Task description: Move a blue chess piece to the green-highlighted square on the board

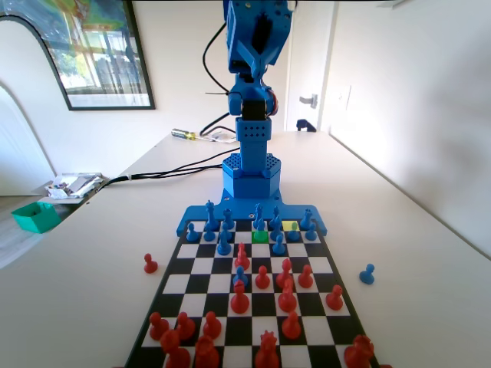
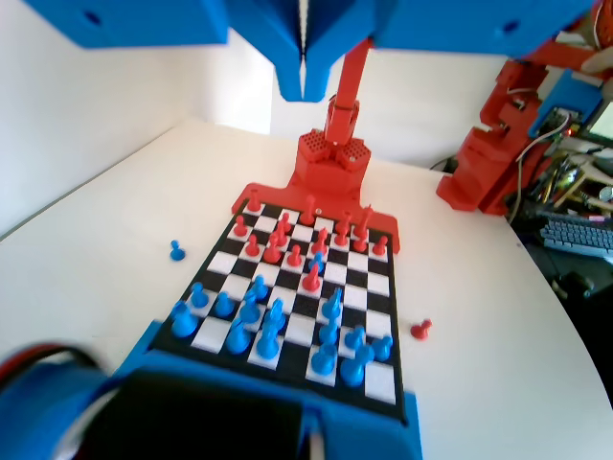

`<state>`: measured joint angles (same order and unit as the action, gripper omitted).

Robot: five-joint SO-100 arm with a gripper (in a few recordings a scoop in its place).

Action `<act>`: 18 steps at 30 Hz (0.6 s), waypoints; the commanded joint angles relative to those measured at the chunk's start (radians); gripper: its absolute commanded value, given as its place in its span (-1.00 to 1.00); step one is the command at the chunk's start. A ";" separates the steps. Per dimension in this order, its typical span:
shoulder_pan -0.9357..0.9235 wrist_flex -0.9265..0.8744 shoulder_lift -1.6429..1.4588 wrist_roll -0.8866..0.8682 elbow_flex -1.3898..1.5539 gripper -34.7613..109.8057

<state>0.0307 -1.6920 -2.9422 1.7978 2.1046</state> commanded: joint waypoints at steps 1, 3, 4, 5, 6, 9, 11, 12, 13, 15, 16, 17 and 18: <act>-0.014 0.067 -0.063 0.021 0.037 -0.51; -0.020 0.091 -0.074 0.021 0.052 -0.51; -0.023 0.103 -0.077 0.021 0.060 -0.51; -0.026 0.115 -0.083 0.020 0.067 -0.51; -0.029 0.117 -0.086 0.020 0.069 -0.51; -0.037 0.120 -0.104 0.012 0.071 -0.51; -0.043 0.121 -0.110 0.011 0.071 -0.51; -0.044 0.121 -0.110 0.009 0.071 -0.51; -0.044 0.121 -0.110 0.009 0.071 -0.51; -0.048 0.121 -0.112 0.008 0.071 -0.51; -0.049 0.121 -0.112 0.006 0.072 -0.51; -0.051 0.121 -0.112 0.003 0.072 -0.51; -0.055 0.121 -0.112 0.002 0.072 -0.51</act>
<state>-0.0046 -1.5892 -3.0311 1.7994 2.1737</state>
